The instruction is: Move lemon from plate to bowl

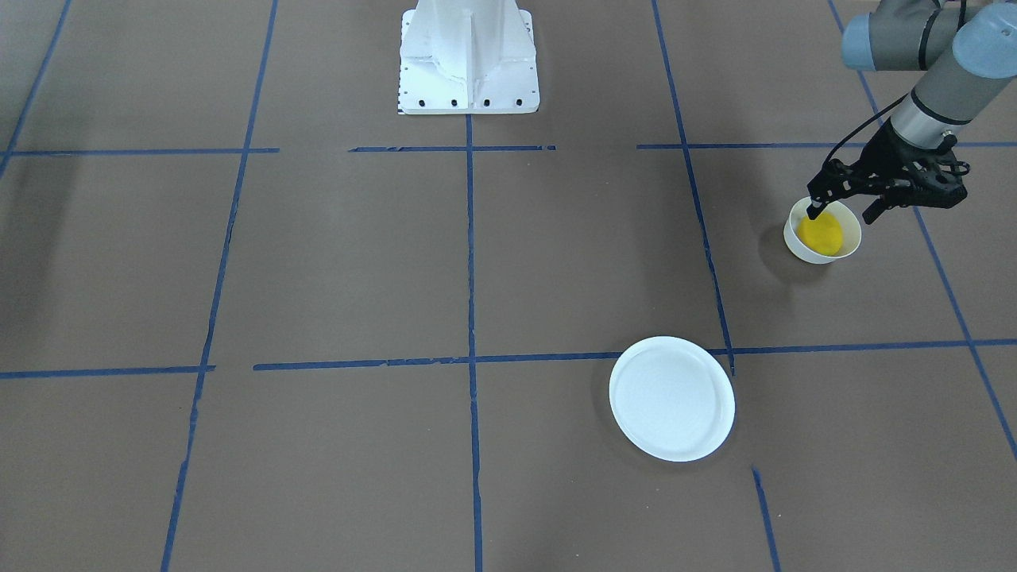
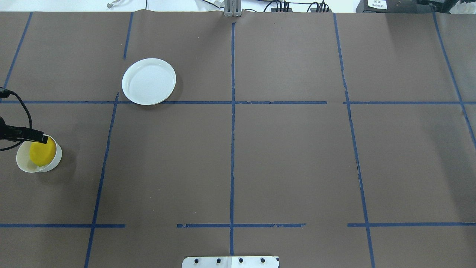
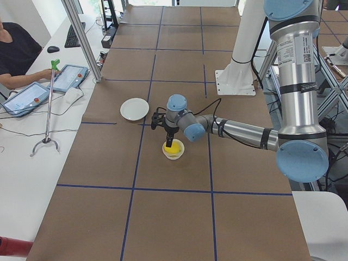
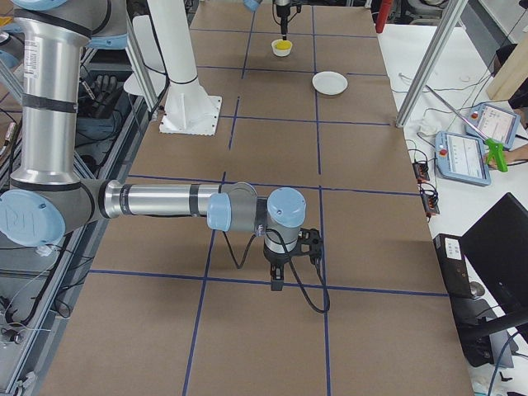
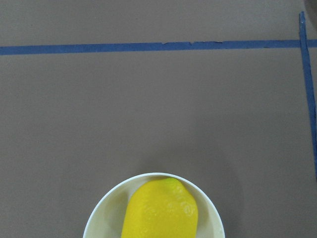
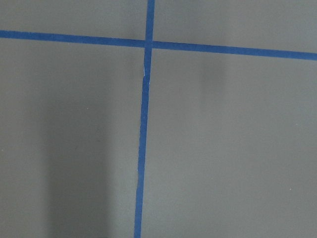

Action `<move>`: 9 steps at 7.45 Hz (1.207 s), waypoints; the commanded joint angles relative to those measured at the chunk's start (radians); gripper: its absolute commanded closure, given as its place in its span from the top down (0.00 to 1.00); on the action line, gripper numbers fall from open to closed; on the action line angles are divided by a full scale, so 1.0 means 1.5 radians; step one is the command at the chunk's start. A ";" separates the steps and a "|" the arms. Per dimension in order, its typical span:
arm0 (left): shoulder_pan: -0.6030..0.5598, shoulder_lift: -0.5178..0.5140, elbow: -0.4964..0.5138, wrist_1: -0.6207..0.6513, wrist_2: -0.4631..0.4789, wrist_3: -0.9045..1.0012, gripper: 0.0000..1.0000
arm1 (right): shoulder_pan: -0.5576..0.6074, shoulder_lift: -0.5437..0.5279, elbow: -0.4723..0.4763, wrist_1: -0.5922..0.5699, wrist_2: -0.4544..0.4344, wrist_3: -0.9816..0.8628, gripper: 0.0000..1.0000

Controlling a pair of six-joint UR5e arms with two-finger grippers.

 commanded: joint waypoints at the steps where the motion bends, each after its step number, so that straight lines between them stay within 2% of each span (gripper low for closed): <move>1: -0.058 -0.031 -0.002 0.050 -0.001 0.103 1.00 | 0.000 0.000 0.000 0.000 0.000 0.000 1.00; 3: -0.159 -0.088 -0.004 0.190 -0.010 0.281 1.00 | 0.000 0.000 0.000 0.000 0.000 0.000 1.00; 4: -0.208 -0.089 0.004 0.221 -0.072 0.321 1.00 | 0.000 0.000 0.000 0.000 0.000 0.000 1.00; 5: -0.254 -0.086 0.021 0.234 -0.121 0.350 1.00 | 0.000 0.000 0.000 0.000 0.000 0.000 1.00; 6: -0.295 -0.081 0.036 0.279 -0.138 0.391 1.00 | 0.000 0.000 0.000 0.000 0.000 0.000 1.00; 7: -0.318 -0.079 0.037 0.324 -0.153 0.396 1.00 | 0.000 0.000 0.000 0.000 0.000 0.000 1.00; 9: -0.361 -0.078 0.083 0.332 -0.159 0.397 1.00 | 0.000 0.000 0.000 0.000 0.000 0.000 1.00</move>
